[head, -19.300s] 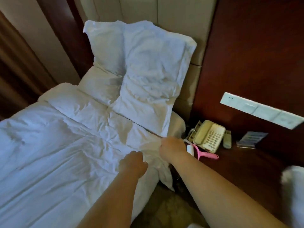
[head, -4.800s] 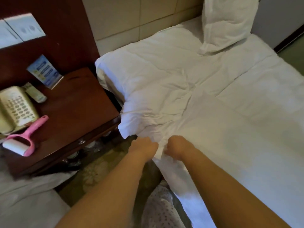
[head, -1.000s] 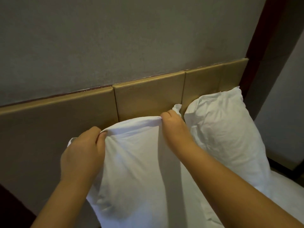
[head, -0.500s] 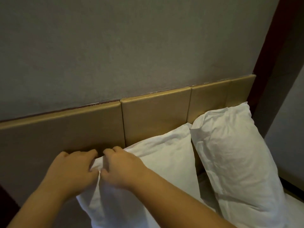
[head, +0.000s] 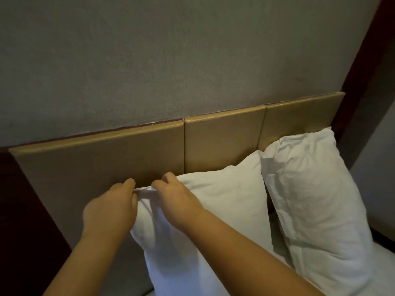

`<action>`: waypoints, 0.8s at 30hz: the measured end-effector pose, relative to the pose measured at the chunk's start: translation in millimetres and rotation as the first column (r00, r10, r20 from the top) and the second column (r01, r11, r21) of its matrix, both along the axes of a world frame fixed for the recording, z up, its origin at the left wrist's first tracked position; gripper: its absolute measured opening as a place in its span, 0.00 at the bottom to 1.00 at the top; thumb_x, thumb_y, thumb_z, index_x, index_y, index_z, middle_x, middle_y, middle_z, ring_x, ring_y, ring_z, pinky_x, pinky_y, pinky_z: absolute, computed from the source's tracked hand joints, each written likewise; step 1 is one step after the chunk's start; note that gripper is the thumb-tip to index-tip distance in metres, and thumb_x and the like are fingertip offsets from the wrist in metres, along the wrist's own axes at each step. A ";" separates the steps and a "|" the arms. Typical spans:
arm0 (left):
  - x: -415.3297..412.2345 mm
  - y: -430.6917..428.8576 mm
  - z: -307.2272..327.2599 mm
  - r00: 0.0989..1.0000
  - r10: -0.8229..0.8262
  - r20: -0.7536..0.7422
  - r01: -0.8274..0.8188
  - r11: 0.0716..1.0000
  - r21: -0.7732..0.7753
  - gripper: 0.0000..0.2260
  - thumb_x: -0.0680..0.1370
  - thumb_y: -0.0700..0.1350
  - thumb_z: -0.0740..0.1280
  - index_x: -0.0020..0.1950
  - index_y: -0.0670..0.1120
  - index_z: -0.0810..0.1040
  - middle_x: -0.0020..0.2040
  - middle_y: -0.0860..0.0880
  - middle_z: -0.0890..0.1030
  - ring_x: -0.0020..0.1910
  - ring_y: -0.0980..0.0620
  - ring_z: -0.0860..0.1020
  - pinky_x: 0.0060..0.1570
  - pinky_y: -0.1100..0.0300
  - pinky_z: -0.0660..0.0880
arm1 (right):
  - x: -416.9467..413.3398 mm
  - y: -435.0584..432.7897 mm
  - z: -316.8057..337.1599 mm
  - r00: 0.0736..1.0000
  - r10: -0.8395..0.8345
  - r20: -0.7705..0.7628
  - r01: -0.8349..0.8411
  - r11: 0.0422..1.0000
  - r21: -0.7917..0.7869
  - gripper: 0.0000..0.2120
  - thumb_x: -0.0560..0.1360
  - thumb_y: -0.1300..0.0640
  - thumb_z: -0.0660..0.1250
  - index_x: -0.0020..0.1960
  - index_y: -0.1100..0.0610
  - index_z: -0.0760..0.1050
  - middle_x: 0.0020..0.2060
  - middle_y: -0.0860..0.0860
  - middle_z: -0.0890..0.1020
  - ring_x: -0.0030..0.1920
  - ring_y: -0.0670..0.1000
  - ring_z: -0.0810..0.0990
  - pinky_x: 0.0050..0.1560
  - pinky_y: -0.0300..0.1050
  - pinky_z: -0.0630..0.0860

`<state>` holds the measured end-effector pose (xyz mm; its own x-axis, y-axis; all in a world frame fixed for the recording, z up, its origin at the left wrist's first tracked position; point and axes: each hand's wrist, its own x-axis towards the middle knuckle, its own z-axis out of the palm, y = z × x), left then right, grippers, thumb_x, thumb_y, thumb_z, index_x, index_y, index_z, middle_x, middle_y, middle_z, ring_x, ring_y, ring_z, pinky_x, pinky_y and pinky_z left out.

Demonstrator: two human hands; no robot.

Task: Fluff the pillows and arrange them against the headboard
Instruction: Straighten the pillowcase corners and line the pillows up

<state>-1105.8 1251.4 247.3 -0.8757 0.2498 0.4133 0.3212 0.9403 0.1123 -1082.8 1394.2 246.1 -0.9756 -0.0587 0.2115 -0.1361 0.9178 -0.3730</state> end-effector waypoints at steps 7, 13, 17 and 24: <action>71.4 6.7 -27.0 0.966 -0.106 -0.238 0.147 0.975 0.164 0.08 0.73 0.45 0.70 0.42 0.41 0.74 0.39 0.42 0.74 0.28 0.45 0.73 0.25 0.63 0.63 | 87.5 19.1 -43.7 0.968 -0.003 -0.250 -0.004 1.000 -0.026 0.20 0.76 0.54 0.65 0.67 0.54 0.71 0.61 0.56 0.78 0.54 0.56 0.80 0.53 0.48 0.79; 155.3 -2.2 -146.9 0.963 -0.153 0.223 0.137 0.987 0.085 0.12 0.76 0.46 0.66 0.36 0.47 0.65 0.36 0.50 0.65 0.29 0.48 0.64 0.26 0.59 0.59 | 181.0 35.1 -148.0 0.962 -0.274 -0.014 0.267 0.946 -0.185 0.15 0.77 0.59 0.63 0.63 0.53 0.73 0.54 0.52 0.77 0.49 0.53 0.79 0.46 0.48 0.77; 203.1 -30.1 -230.0 0.834 -0.060 0.549 0.082 0.997 -0.016 0.08 0.79 0.49 0.59 0.41 0.49 0.64 0.42 0.51 0.68 0.39 0.47 0.72 0.35 0.57 0.68 | 238.8 15.7 -231.9 0.916 -0.316 0.245 0.362 0.916 -0.171 0.15 0.76 0.59 0.63 0.62 0.53 0.73 0.55 0.52 0.78 0.51 0.55 0.79 0.49 0.51 0.76; 239.9 -55.2 -342.5 0.583 0.031 0.812 0.163 0.975 -0.154 0.07 0.80 0.48 0.57 0.53 0.46 0.71 0.54 0.48 0.73 0.51 0.45 0.76 0.42 0.57 0.68 | 283.8 -28.8 -346.8 0.820 -0.250 0.515 0.334 0.939 -0.075 0.13 0.74 0.61 0.63 0.58 0.58 0.76 0.53 0.56 0.78 0.53 0.59 0.77 0.50 0.50 0.75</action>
<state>-865.9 1196.1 -95.2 -0.7987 0.3080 -0.5169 0.2510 0.9513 0.1790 -799.0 1365.4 -100.7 -0.9178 0.2386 -0.3175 0.3687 0.8090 -0.4577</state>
